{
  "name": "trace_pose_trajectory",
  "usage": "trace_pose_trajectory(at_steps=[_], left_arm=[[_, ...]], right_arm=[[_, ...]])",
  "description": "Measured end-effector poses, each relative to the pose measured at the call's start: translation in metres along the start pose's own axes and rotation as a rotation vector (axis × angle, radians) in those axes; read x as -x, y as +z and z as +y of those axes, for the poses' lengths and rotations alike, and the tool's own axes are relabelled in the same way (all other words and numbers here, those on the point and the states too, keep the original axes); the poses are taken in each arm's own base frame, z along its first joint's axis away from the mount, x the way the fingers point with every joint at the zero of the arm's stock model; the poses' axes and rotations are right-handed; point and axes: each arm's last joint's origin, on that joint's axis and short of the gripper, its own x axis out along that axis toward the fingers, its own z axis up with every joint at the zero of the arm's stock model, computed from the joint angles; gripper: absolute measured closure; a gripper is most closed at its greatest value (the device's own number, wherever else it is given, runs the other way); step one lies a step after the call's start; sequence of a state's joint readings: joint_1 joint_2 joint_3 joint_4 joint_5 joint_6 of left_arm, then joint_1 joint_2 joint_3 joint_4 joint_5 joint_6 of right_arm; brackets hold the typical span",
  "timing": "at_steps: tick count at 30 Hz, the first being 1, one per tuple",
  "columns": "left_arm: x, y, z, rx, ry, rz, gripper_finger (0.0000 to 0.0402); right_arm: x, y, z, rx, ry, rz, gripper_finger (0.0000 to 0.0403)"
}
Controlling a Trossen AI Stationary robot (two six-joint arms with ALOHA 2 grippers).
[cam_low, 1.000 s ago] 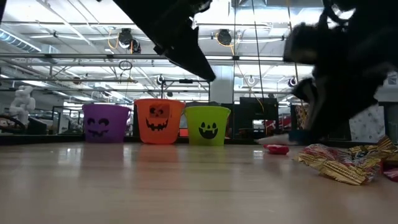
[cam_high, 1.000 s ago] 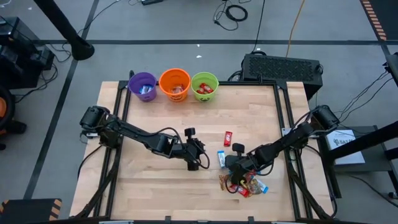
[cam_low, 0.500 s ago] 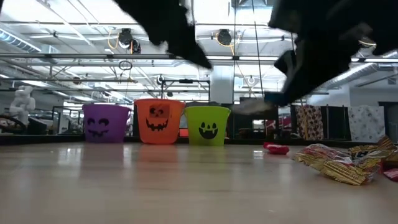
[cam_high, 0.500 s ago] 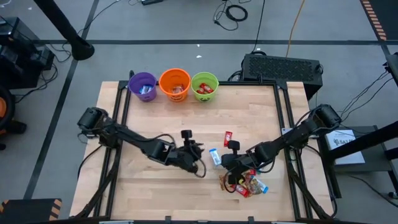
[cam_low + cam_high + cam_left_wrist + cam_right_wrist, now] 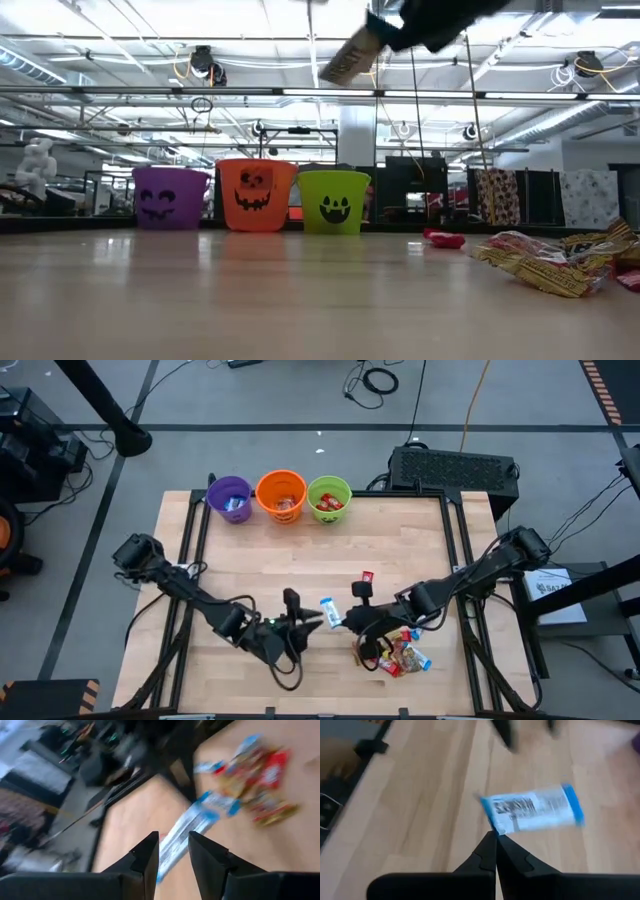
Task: Sort candy by brand, put in halloween buckets
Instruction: Put the white chocolate bar into the violet bucket
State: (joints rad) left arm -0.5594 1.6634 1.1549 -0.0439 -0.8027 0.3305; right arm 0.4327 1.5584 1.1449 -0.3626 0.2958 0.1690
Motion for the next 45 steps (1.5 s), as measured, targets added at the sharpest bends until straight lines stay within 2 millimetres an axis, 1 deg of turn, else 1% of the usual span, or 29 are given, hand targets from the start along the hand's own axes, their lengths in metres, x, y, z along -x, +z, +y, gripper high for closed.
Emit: trace_pose_trajectory(at_steps=[4,6,9,14,16,18,20,22,24,27,32,35,37,45], left_arm=[[0.002,0.001,0.000,-0.040,0.046,0.003,0.0274],[0.005,0.003,-0.003,-0.069,0.037,-0.003,0.0256],[0.007,0.003,-0.006,-0.077,0.031,-0.006,0.0216],[-0.001,-0.006,0.000,-0.125,0.062,0.070,0.0150],[-0.007,-0.011,-0.003,-0.168,0.065,0.106,0.0139],[-0.013,-0.016,-0.008,-0.233,0.076,0.140,0.0136],[-0.021,-0.020,-0.013,-0.301,0.113,0.169,0.0138],[-0.027,-0.022,-0.017,-0.352,0.194,0.202,0.0147],[-0.030,-0.020,-0.018,-0.370,0.238,0.202,0.0159],[-0.033,-0.015,-0.019,-0.369,0.254,0.171,0.0181],[-0.036,-0.016,-0.016,-0.380,0.222,0.157,0.0218],[-0.038,-0.016,-0.016,-0.377,0.173,0.131,0.0236],[-0.040,-0.016,-0.016,-0.377,0.152,0.122,0.0244],[-0.040,-0.016,-0.015,-0.384,0.169,0.132,0.0273]], right_arm=[[0.007,0.014,-0.003,-0.004,0.009,-0.020,0.0402],[0.008,0.016,-0.005,-0.006,0.004,-0.015,0.0402],[0.008,0.018,-0.007,0.006,-0.001,-0.010,0.0402],[0.007,0.019,-0.013,0.001,-0.013,-0.011,0.0402],[0.007,0.019,-0.014,-0.002,-0.015,-0.013,0.0402],[0.007,0.019,-0.014,-0.002,-0.010,-0.011,0.0402],[0.007,0.019,-0.013,-0.003,0.011,-0.010,0.0403],[0.007,0.019,-0.013,-0.007,0.012,-0.010,0.0403],[0.007,0.019,-0.013,-0.008,0.013,-0.011,0.0403],[0.007,0.020,-0.013,-0.012,0.013,-0.017,0.0403],[0.007,0.020,-0.013,-0.012,0.013,-0.017,0.0403],[0.007,0.020,-0.013,-0.011,0.013,-0.016,0.0403],[0.007,0.020,-0.013,-0.012,0.013,-0.016,0.0403],[0.007,0.019,-0.013,-0.011,0.012,-0.011,0.0403]])
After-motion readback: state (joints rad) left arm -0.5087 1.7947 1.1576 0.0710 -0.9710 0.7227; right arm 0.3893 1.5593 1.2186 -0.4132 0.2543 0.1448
